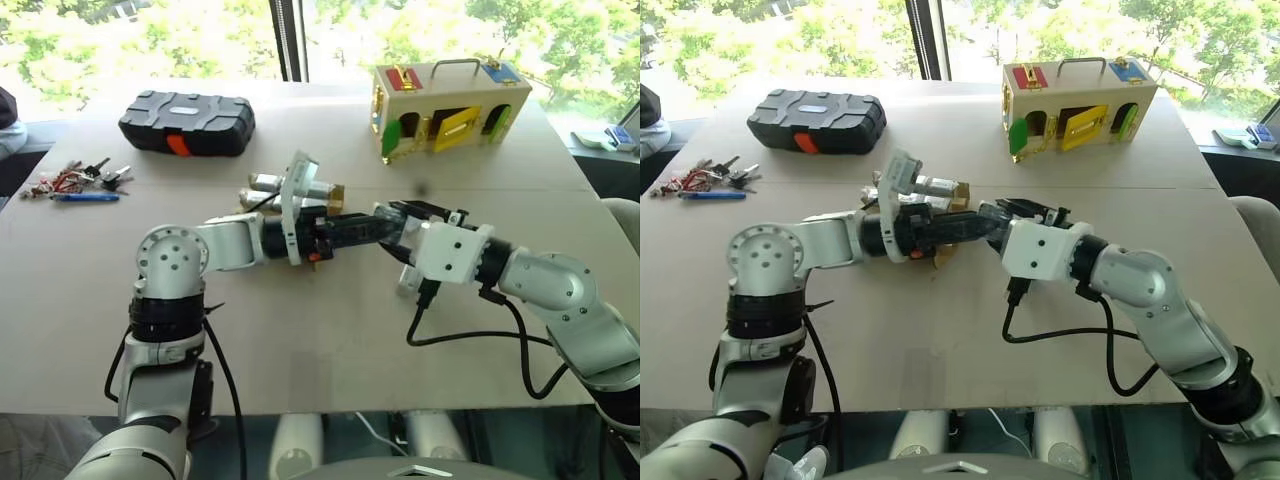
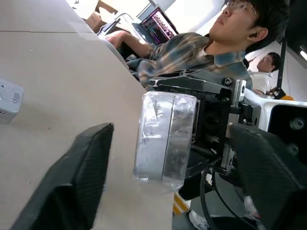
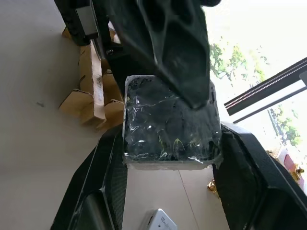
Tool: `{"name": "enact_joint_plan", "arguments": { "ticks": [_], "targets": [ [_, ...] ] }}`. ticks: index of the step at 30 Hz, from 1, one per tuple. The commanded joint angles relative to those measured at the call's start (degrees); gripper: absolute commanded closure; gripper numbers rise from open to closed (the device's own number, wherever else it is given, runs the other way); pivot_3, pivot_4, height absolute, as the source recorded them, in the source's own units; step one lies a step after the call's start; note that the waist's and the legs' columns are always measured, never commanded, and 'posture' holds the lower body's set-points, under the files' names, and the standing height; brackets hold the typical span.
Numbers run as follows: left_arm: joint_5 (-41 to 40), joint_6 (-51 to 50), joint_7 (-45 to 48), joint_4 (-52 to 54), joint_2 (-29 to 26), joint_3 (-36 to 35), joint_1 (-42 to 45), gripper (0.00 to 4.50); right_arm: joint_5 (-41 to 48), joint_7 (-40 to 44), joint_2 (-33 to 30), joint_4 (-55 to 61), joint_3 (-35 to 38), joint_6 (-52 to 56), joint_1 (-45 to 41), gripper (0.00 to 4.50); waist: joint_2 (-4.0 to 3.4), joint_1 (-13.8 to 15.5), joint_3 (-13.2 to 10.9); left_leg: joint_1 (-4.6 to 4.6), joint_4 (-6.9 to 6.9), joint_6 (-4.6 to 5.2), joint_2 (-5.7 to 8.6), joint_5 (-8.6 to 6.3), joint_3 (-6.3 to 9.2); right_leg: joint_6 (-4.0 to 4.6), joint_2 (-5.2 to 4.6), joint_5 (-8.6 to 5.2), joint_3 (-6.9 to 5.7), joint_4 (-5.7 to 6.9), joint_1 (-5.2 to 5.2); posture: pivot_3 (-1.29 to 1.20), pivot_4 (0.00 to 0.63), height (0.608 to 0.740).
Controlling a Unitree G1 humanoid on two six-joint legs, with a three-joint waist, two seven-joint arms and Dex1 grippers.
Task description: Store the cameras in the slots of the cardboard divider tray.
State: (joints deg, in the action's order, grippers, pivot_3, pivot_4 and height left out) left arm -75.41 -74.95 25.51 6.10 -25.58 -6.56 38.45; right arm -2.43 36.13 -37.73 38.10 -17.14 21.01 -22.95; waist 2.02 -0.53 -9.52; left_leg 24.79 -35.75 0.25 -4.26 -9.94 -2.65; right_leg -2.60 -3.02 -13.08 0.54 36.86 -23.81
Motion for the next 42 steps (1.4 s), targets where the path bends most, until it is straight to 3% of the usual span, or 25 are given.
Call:
{"name": "enact_joint_plan", "arguments": {
  "ticks": [1,3,4,8,9,13,15,19,27,32,42],
  "targets": [
    [0.5,1.0,0.8,1.0,0.0,-0.3,1.6,2.17,-0.3,0.7,0.7,1.8,0.9,0.4,-1.2,2.57,0.0,0.0,0.0,0.0,0.0,0.0,0.0,0.0,0.0,0.0,0.0,0.0,0.0,0.0,0.0,0.0,0.15,0.74],
    [0.6,1.0,1.0,0.5,-0.2,-0.8,1.9,3.05,0.4,1.3,1.1,1.9,1.4,1.1,-1.1,2.57,0.0,0.0,0.0,0.0,0.0,0.0,0.0,0.0,0.0,0.01,0.0,0.0,0.01,0.0,0.0,0.0,0.15,0.74],
    [0.7,0.9,1.3,0.2,-0.4,-1.0,2.0,3.37,0.9,1.5,1.3,2.0,1.7,1.4,-1.0,2.07,0.0,0.0,0.0,0.01,0.0,0.0,0.0,0.0,0.0,0.01,0.0,0.0,0.0,0.0,0.0,0.0,0.15,0.74],
    [3.5,2.2,4.2,0.1,-2.6,-0.8,1.9,3.64,1.5,1.4,2.1,2.2,2.7,2.1,0.0,0.13,0.0,0.0,0.0,0.0,0.0,0.0,0.0,0.0,0.01,0.01,0.0,0.0,0.0,0.0,0.01,0.0,0.15,0.74],
    [5.2,3.4,6.2,0.1,-3.9,-0.5,1.7,3.64,1.7,0.9,2.5,2.4,3.3,2.7,0.8,0.03,0.0,0.0,0.0,0.0,0.0,0.0,0.0,0.0,0.01,0.01,0.0,0.0,0.0,0.0,0.01,0.0,0.15,0.74],
    [15.7,12.9,18.6,-1.6,-12.4,1.2,0.7,3.64,12.1,0.6,6.5,4.8,11.8,8.8,6.9,0.0,0.0,0.0,0.0,0.01,0.04,-0.01,0.0,0.0,0.01,0.02,0.01,0.0,-0.02,0.0,0.0,0.0,0.15,0.74],
    [25.1,24.9,28.9,-5.8,-18.4,3.3,-0.3,3.64,19.1,3.2,6.9,6.0,17.2,10.1,10.4,0.0,-0.02,-0.1,0.0,0.0,0.08,-0.02,0.0,-0.01,-0.01,0.02,0.01,0.0,0.01,0.0,-0.03,0.0,0.15,0.74],
    [41.3,45.7,46.1,-23.9,-26.1,9.2,5.2,3.64,28.7,6.5,5.2,6.9,24.0,11.8,12.5,0.0,-0.03,0.0,0.0,-0.02,0.1,-0.03,-0.01,-0.02,-0.07,0.04,-0.04,-0.01,-0.02,-0.03,-0.05,0.0,0.15,0.74],
    [62.1,79.7,58.3,-56.8,-25.1,15.3,17.8,3.64,28.2,3.8,4.1,6.4,22.6,10.2,12.4,0.0,-0.01,0.9,0.0,0.33,0.09,-0.02,-0.01,-0.02,-0.09,0.05,-0.12,0.0,-0.1,-0.1,-0.34,0.0,0.15,0.74],
    [67.0,83.2,64.5,-66.5,-22.3,16.2,24.7,3.64,28.2,2.2,4.3,8.3,22.1,9.3,14.9,0.0,0.0,1.5,0.0,1.41,-0.45,0.05,-0.02,-0.04,0.07,-0.16,0.02,0.12,-0.17,0.12,-1.11,0.0,0.15,0.74],
    [73.8,86.8,67.0,-74.8,-20.3,18.9,31.9,3.64,30.4,4.8,3.1,10.3,22.2,5.0,18.8,0.0,0.01,1.2,0.0,1.43,-0.71,0.15,-0.02,-0.1,0.17,-0.22,0.03,0.15,-0.18,0.3,-1.06,0.0,0.15,0.74]
  ]
}}
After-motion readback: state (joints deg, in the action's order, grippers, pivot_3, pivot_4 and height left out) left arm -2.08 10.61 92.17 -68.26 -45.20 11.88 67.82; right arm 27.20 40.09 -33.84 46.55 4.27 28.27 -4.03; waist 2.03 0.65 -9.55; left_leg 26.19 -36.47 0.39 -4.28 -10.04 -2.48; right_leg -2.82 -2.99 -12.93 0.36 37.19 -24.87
